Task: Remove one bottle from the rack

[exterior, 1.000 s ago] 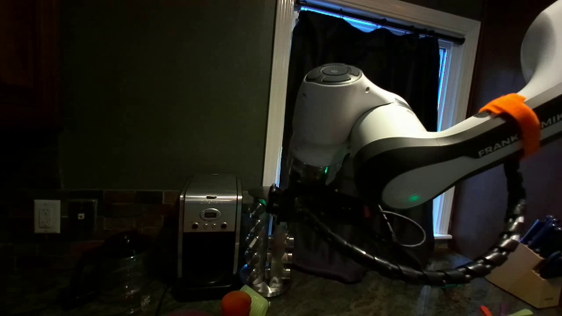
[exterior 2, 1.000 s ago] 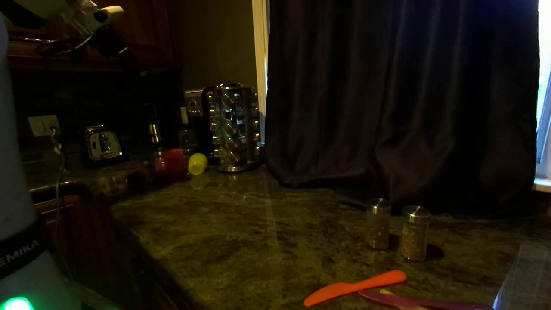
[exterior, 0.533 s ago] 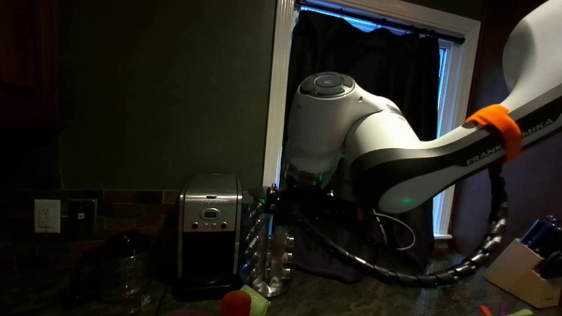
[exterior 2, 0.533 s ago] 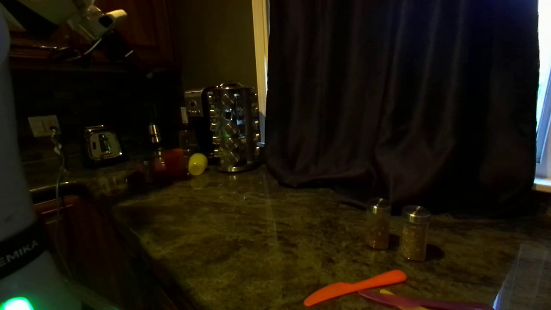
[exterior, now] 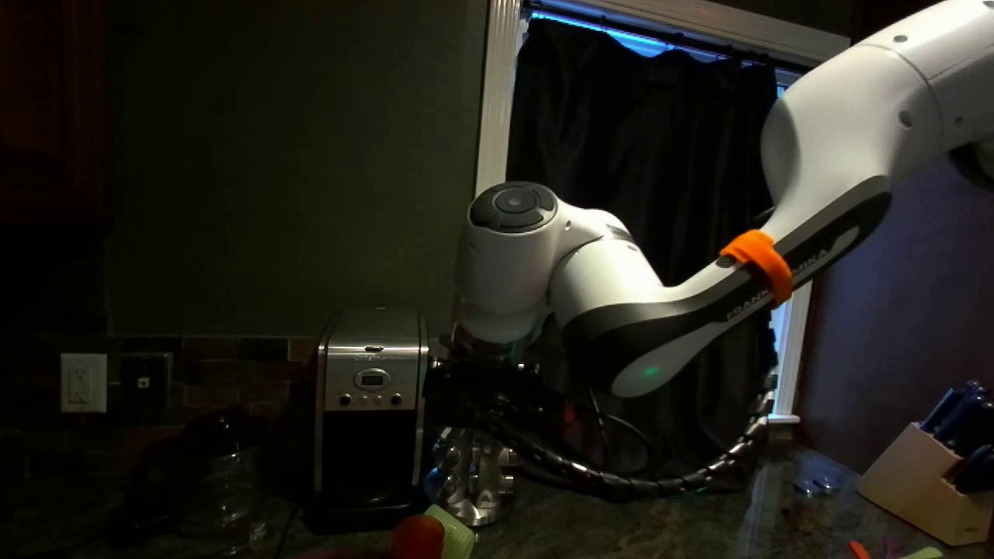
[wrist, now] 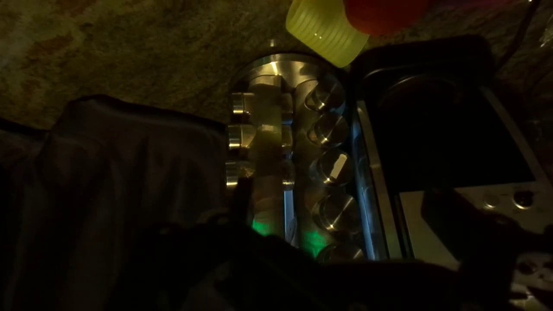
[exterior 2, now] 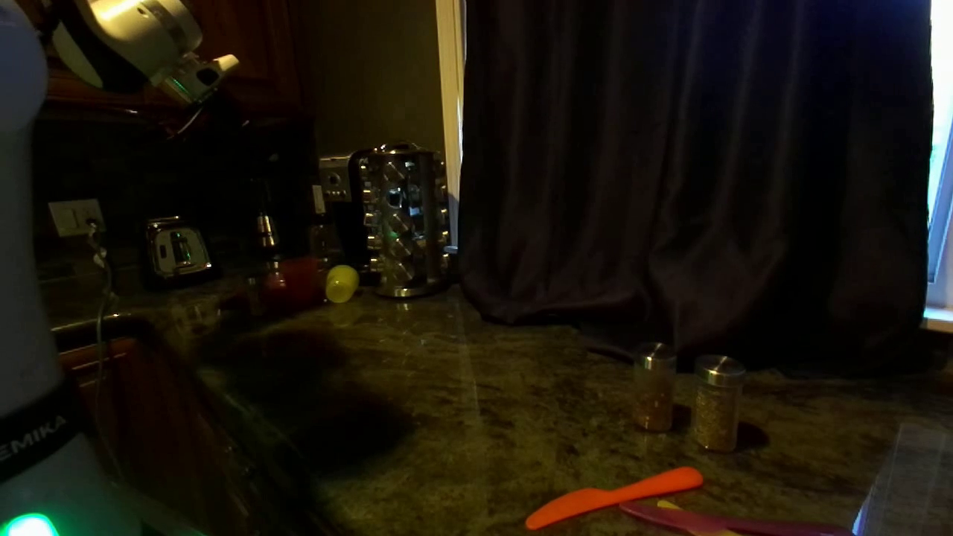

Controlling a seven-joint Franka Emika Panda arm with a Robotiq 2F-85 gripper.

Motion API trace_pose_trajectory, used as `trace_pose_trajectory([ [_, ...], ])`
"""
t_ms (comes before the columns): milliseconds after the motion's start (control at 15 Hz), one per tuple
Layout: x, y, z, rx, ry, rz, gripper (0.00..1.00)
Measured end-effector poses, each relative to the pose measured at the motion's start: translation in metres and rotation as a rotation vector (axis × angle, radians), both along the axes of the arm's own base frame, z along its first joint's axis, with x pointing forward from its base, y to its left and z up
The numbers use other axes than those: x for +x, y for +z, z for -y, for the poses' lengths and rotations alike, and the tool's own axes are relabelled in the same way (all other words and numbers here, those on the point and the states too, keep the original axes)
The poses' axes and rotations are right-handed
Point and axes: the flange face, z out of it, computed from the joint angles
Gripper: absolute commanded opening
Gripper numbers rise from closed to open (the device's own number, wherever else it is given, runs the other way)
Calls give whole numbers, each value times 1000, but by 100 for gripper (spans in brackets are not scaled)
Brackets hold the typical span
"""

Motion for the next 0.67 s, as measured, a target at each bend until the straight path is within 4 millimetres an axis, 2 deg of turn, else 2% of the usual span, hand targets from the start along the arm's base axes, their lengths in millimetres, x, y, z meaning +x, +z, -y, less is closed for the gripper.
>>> trace_pose_trajectory([
  [333,35,-25,-17,47,-86,-21,100],
  [667,65,-34,-28,60,-162,2,100],
])
